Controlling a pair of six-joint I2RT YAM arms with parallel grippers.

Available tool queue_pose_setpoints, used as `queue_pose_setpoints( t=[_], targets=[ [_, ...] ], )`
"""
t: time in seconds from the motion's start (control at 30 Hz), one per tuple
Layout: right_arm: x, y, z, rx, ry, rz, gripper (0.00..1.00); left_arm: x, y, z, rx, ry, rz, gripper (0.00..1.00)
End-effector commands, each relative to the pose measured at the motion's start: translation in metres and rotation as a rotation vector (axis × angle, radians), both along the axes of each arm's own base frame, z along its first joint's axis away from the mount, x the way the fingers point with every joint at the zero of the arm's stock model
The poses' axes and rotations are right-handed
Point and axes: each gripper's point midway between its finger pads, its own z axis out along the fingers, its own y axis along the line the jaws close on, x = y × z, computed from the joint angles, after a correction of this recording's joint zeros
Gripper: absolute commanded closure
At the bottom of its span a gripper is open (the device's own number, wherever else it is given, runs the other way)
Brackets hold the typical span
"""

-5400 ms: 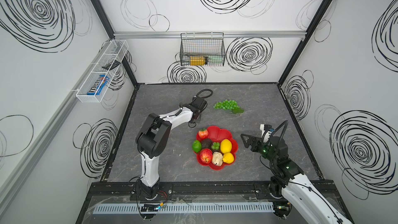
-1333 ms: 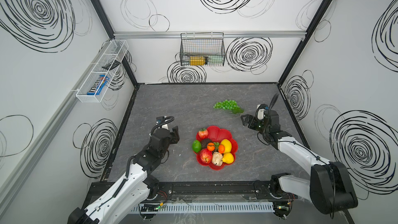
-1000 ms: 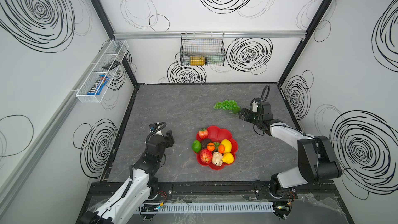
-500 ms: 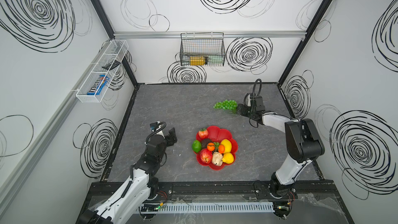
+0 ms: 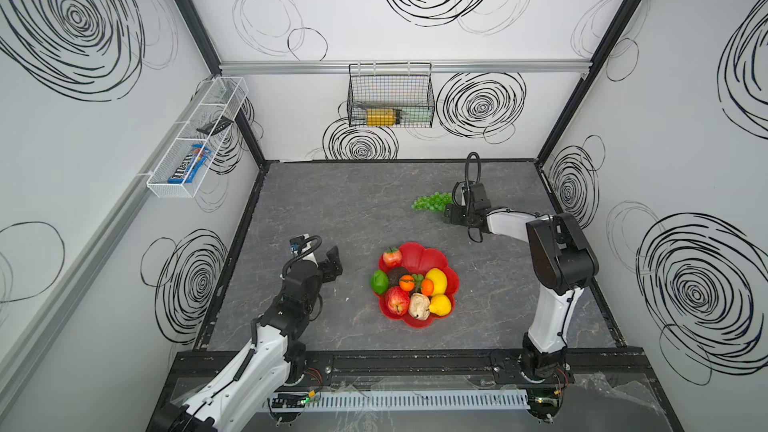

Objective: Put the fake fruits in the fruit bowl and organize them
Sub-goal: 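Lower the right gripper onto the green grapes' stem and close on it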

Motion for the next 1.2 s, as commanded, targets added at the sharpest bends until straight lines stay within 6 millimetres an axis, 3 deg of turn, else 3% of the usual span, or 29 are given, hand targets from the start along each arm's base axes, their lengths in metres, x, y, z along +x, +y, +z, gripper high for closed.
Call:
queue_pose_setpoints(
  t=[0.0,0.2,0.5,0.7,0.87,1.17],
  targets=[
    [0.004,-0.016,0.0,-0.068,0.014,-0.03,0.1,0.003,0.0,0.009,-0.011,-0.048,0.009,0.12],
    [0.004,-0.025,0.0,-0.068,0.007,-0.031,0.19,0.004,-0.001,0.01,-0.013,-0.051,0.007,0.12],
    [0.01,-0.012,-0.003,-0.043,0.011,0.026,0.34,0.003,-0.001,0.009,-0.012,-0.048,0.007,0.11],
    [0.008,0.0,-0.005,-0.019,0.018,0.055,0.47,0.003,0.0,0.009,-0.013,-0.049,0.008,0.11],
    [0.01,-0.001,-0.005,-0.02,0.013,0.045,0.63,0.003,-0.001,0.008,-0.015,-0.049,0.008,0.11],
    [0.012,-0.002,0.002,-0.022,0.001,0.035,0.81,0.003,-0.001,0.008,-0.015,-0.048,0.007,0.11]
  ],
)
